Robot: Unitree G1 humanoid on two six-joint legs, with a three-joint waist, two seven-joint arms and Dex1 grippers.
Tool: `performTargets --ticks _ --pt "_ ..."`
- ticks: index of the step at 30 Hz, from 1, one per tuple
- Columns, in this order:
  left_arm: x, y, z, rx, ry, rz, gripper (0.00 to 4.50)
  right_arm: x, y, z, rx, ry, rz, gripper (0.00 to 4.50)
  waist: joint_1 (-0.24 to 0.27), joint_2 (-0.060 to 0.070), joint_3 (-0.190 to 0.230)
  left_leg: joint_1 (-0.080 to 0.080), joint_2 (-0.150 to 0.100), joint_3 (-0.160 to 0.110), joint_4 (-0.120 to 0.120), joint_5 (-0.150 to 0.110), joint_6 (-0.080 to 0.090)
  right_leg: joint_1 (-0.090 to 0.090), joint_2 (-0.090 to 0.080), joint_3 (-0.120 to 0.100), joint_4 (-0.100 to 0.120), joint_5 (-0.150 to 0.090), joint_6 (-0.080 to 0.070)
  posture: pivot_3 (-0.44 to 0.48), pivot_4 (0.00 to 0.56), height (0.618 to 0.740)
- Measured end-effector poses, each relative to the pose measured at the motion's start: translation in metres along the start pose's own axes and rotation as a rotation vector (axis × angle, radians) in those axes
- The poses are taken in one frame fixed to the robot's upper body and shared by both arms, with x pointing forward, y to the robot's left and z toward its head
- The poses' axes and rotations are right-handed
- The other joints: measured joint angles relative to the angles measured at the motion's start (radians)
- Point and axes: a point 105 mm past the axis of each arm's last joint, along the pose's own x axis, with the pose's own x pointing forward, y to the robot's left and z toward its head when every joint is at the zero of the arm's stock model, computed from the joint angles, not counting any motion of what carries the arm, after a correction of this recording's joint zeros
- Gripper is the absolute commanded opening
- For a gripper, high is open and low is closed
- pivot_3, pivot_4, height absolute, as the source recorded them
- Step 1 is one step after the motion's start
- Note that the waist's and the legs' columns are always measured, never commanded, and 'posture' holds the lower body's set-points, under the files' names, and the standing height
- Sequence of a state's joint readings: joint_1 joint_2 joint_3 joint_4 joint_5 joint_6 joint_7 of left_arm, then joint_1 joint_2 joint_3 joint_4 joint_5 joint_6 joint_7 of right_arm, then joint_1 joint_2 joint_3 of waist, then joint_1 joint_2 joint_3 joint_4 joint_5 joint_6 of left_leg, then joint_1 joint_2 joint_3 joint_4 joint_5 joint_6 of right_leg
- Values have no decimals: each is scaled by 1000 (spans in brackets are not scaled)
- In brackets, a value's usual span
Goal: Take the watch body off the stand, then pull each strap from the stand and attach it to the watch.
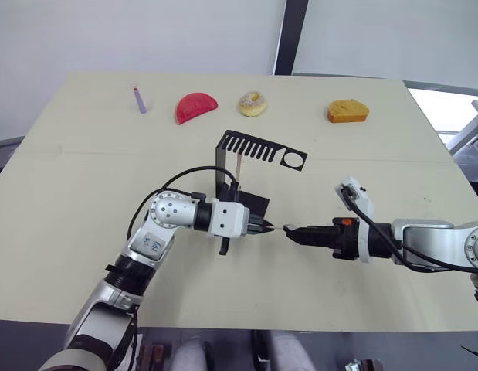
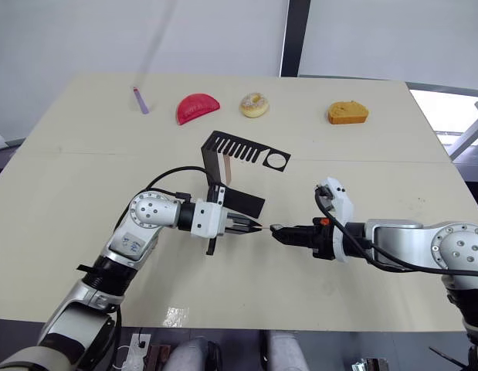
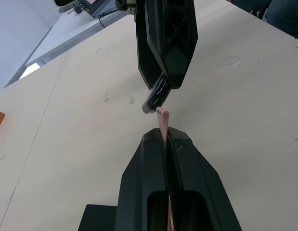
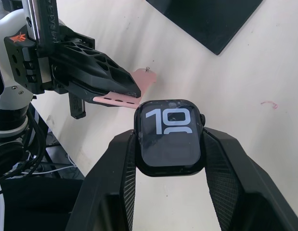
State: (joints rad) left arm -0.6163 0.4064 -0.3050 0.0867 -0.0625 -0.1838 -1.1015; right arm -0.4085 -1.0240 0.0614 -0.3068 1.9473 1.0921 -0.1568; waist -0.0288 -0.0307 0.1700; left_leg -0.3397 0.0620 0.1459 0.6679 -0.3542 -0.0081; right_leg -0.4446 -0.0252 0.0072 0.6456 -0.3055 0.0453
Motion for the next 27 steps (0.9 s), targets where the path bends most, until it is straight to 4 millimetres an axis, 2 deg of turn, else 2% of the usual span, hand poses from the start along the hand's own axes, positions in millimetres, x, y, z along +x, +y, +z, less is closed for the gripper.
performTargets --ticks 27 --pt "8 0 2 -16 -20 3 0 0 1 2 -8 -3 -2 1509 0 0 0 0 0 0 0 0 0 0 0 0 0 0 0 0 150 737"
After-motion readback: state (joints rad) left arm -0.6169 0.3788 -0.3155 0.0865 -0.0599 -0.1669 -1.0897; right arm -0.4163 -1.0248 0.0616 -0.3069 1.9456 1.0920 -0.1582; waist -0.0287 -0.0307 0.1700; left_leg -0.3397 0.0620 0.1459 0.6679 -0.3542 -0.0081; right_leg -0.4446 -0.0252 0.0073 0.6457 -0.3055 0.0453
